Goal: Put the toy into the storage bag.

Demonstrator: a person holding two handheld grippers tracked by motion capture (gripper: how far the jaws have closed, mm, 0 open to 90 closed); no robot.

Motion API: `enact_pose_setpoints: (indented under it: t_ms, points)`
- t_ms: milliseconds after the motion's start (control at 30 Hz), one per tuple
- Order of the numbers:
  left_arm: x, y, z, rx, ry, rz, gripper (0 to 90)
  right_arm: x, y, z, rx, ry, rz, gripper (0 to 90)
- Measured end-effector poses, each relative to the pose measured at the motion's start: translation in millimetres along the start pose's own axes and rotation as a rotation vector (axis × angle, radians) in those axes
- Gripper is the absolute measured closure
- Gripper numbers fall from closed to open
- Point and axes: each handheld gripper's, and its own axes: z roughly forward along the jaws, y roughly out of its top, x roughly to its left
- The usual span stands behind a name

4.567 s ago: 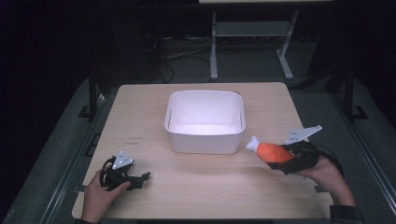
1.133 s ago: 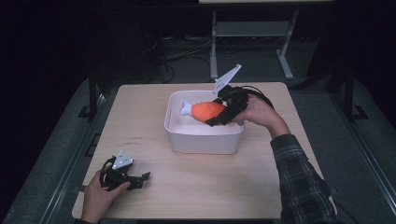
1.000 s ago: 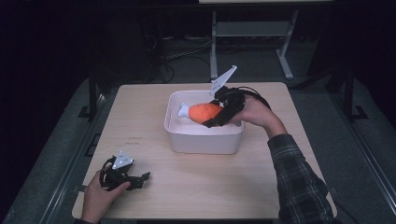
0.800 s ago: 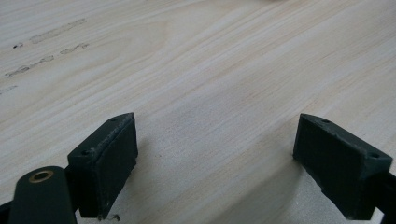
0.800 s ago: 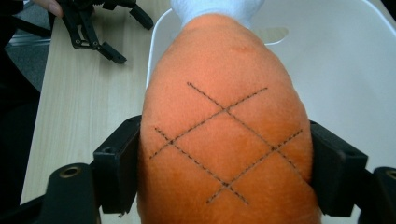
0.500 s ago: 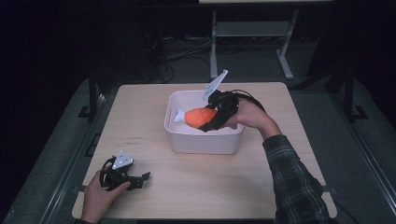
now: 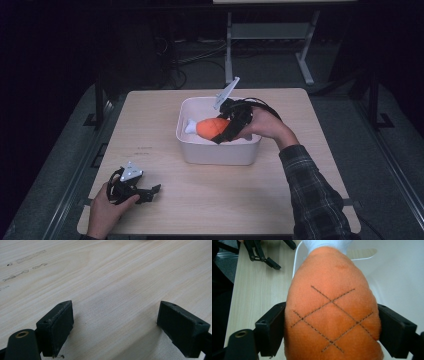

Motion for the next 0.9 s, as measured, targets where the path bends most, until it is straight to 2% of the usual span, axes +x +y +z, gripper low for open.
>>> enact_pose_setpoints:
  t_ms: [200, 433, 600, 900]
  points:
    - [-0.1, 0.0, 0.0, -0.001, 0.0, -0.001, 13.0, -0.5, -0.5, 1.2, 0.005, -0.006, 0.009, 14.2]
    - [-0.1, 0.0, 0.1, -0.003, 0.0, -0.001, 13.0, 0.5, -1.4, -5.0, -0.015, -0.013, 0.017, 14.2]
    - [0.0, 0.0, 0.0, -0.001, 0.0, 0.001, 13.0, 0.9, -8.7, -17.5, -0.039, -0.036, 0.036, 14.2]
    - [0.1, 0.0, 0.1, -0.002, 0.0, 0.0, 13.0, -0.6, -32.4, -46.9, -0.099, -0.081, 0.092, 14.2]
